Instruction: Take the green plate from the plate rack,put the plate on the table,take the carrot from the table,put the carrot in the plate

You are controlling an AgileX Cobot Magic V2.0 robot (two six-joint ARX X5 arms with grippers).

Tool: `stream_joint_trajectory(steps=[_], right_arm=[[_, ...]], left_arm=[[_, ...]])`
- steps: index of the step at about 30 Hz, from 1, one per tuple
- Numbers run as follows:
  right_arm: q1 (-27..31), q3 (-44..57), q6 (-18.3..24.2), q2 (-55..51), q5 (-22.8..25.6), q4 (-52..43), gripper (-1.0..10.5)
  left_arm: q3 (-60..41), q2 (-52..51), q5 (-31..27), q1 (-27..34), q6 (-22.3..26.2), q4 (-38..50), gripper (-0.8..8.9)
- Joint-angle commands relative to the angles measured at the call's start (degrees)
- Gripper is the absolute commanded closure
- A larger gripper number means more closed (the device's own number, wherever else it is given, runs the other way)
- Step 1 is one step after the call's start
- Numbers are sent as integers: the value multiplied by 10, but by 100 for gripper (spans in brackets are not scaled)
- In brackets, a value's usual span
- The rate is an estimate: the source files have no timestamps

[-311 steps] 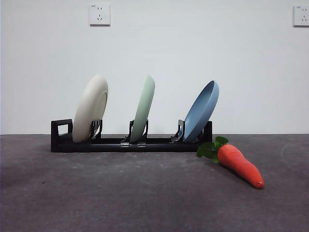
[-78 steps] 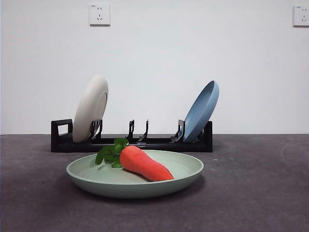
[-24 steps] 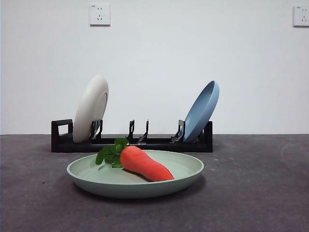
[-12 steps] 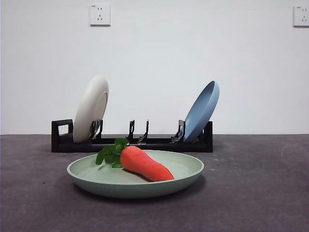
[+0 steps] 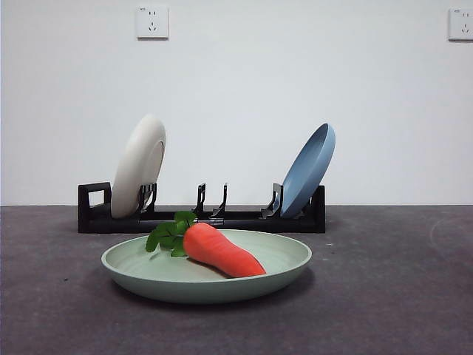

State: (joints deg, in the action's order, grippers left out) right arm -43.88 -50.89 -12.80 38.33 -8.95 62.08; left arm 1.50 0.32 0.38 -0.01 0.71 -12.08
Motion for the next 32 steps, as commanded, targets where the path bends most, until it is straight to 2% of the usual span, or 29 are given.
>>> stream_joint_trajectory(steps=[1,14,18,21,24,29,32], right_arm=[[-1,1,2,-2,1,-2,946],[0,1,3,-2,3,-1,946],[19,1,10,-26,18,1,946],[61,1,40,-53,36,-9,946],[128,7,67,-93,35,-51,946],[241,74,127,-183,33,-189,946],[291,150,129,-238,33,-271,946]], left_arm=[[-4,-2,-2,1,-7,-4,817],[-4,-2,-2,1,-7,-4,817],[-4,-2,-2,1,-7,-4,817],[-4,-2,-2,1,-7,-4,817],[-4,-2,-2,1,-7,-4,817],[-4,-2,-2,1,-7,-4,817],[-4,-2,-2,1,-7,-4,817]])
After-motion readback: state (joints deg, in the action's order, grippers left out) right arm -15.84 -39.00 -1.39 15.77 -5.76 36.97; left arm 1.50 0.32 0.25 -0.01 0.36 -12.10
